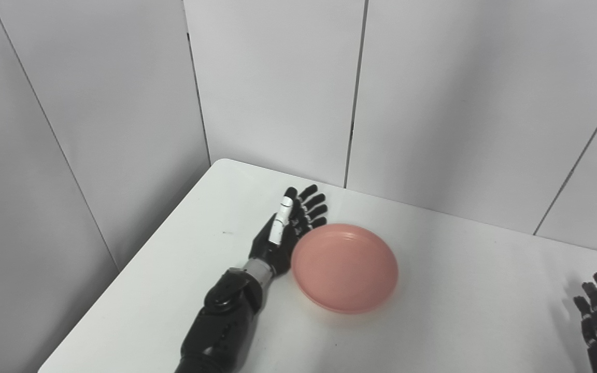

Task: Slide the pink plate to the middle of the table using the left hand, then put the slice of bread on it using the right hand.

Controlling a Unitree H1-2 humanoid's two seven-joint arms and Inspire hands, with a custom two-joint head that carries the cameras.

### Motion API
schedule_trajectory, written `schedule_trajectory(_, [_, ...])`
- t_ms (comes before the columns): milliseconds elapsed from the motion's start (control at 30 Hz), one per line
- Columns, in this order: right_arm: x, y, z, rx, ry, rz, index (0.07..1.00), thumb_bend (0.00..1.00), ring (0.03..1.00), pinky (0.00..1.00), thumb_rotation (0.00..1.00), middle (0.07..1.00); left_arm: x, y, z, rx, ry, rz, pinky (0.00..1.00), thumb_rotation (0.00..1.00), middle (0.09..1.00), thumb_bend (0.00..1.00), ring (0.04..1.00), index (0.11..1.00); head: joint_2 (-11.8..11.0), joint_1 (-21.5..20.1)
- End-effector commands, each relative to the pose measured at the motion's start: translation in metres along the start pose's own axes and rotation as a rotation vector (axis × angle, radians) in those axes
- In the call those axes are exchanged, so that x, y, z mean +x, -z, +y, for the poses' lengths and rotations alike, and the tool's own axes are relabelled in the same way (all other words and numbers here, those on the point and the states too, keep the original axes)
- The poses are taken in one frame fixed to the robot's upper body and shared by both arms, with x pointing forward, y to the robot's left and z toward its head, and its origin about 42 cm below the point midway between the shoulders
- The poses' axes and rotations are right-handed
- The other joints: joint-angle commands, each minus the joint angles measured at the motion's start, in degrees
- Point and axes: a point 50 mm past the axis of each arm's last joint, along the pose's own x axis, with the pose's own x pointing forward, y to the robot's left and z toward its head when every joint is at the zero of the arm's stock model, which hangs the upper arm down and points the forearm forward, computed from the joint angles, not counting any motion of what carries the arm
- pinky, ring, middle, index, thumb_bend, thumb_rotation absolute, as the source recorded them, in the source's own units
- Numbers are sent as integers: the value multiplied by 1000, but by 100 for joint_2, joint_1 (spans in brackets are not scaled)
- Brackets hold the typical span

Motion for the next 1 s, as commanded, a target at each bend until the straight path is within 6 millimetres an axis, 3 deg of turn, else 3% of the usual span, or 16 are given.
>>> schedule_trajectory(0, [4,-12,2,-3,-6,-49,1000,533,998,1000,722,997,3,-3,-14,2,18,-7,953,932,938,745,942,922,15,-95])
schedule_trajectory(133, [5,-10,4,1,-8,-59,998,505,989,1000,719,993,0,5,-29,8,31,2,954,943,940,735,946,914,75,-406])
schedule_trajectory(367, [7,-3,14,6,-29,-83,982,607,972,1000,691,981,-9,21,-49,-2,63,13,999,982,985,720,982,957,214,-1124])
schedule_trajectory(567, [6,0,30,-5,-44,-80,978,698,963,1000,702,975,-20,33,-66,14,88,35,1000,1000,988,726,989,943,290,-1700])
schedule_trajectory(767, [6,1,46,4,-27,-67,963,713,949,985,673,965,-36,53,-86,6,93,36,1000,1000,982,692,978,914,418,-2167])
schedule_trajectory(967, [8,-1,59,-5,-13,-58,953,708,931,967,672,954,-45,52,-96,-28,59,8,992,1000,984,677,977,932,567,-2448])
